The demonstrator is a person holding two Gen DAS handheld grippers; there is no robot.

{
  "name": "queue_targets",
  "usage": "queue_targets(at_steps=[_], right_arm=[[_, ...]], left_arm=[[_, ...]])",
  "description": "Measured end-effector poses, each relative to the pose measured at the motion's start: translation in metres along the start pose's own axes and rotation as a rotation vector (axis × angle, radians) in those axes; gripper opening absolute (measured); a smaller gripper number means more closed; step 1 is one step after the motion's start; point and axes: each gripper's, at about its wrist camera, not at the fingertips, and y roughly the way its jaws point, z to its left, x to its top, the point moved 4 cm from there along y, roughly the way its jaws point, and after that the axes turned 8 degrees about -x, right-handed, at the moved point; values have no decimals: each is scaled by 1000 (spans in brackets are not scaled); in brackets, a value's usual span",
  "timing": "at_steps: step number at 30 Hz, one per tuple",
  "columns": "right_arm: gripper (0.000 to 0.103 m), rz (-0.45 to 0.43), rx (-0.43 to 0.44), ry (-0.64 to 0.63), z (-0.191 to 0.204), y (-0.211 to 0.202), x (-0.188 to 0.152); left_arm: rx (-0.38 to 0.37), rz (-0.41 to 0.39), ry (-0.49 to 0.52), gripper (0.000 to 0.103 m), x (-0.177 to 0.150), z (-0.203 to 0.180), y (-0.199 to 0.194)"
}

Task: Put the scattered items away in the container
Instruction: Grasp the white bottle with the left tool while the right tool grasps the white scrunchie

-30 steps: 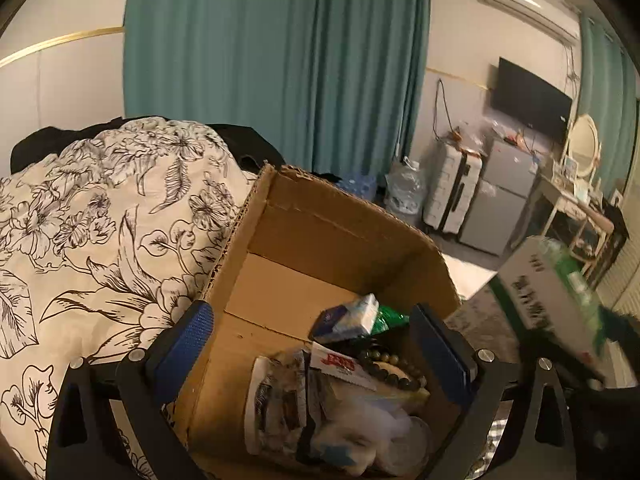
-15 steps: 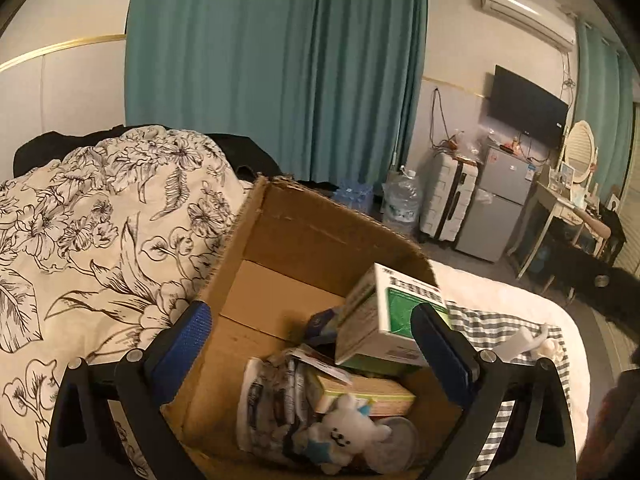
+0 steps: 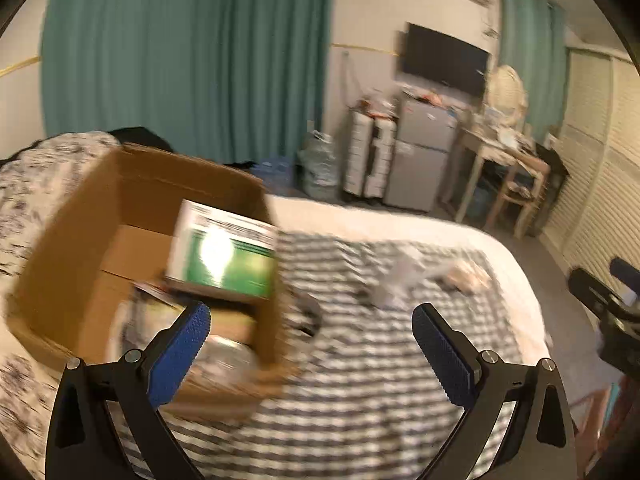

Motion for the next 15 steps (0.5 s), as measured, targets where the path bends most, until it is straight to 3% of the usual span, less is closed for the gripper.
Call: queue_targets(at_steps=[8, 15], right_arm=[[103, 51, 14, 74, -33, 43, -26], [103, 88, 50, 116, -44, 86, -45]], left_arm=[[-29, 35, 133, 103, -26, -62, 38], [-20, 86, 82, 103, -35, -60, 96]])
